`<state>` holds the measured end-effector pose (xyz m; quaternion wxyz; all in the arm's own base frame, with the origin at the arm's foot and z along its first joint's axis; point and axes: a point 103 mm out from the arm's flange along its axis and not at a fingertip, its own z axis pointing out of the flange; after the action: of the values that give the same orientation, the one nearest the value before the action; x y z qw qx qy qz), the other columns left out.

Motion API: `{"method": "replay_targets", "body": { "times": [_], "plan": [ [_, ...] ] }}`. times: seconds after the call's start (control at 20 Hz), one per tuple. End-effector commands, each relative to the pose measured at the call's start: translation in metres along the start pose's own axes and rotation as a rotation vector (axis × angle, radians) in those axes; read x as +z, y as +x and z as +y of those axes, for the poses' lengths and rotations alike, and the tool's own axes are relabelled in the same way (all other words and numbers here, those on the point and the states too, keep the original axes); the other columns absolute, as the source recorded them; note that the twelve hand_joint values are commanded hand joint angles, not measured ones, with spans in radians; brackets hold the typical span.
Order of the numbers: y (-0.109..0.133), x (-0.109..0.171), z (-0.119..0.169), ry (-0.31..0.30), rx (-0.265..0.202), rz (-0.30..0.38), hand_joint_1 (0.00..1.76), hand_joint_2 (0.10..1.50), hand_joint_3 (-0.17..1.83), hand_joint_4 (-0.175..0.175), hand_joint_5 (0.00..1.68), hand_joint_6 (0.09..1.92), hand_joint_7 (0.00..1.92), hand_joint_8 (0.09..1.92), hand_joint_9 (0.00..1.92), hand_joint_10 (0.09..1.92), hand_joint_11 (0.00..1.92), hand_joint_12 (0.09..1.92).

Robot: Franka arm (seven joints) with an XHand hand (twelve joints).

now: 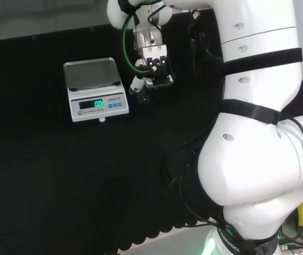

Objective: Pick up the beaker.

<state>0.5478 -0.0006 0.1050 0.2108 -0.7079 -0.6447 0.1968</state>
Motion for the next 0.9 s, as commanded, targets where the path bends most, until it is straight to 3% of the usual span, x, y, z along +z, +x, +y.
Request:
{"method": "replay_targets", "body": {
  "times": [0.05, 0.25, 0.4, 0.9],
  "plan": [
    [-0.001, -0.009, -0.01, -0.053, 0.023, -0.015, 0.86, 1.08, -0.17, -0.174, 0.46, 0.09, 0.5, 0.83, 0.97, 0.62, 1.13, 0.97],
    [-0.002, -0.012, -0.012, -0.054, 0.025, -0.02, 0.96, 1.08, -0.17, -0.175, 0.5, 0.09, 0.54, 0.84, 1.18, 0.52, 1.32, 0.84],
    [-0.001, -0.01, -0.007, -0.019, 0.026, -0.032, 1.03, 1.08, -0.17, -0.175, 0.53, 0.09, 0.6, 0.83, 1.29, 0.47, 1.39, 0.8],
    [0.011, 0.016, 0.013, 0.123, 0.04, -0.042, 1.05, 1.05, -0.17, -0.175, 0.56, 0.09, 0.65, 0.79, 1.29, 0.46, 1.31, 0.83]
  ]
}}
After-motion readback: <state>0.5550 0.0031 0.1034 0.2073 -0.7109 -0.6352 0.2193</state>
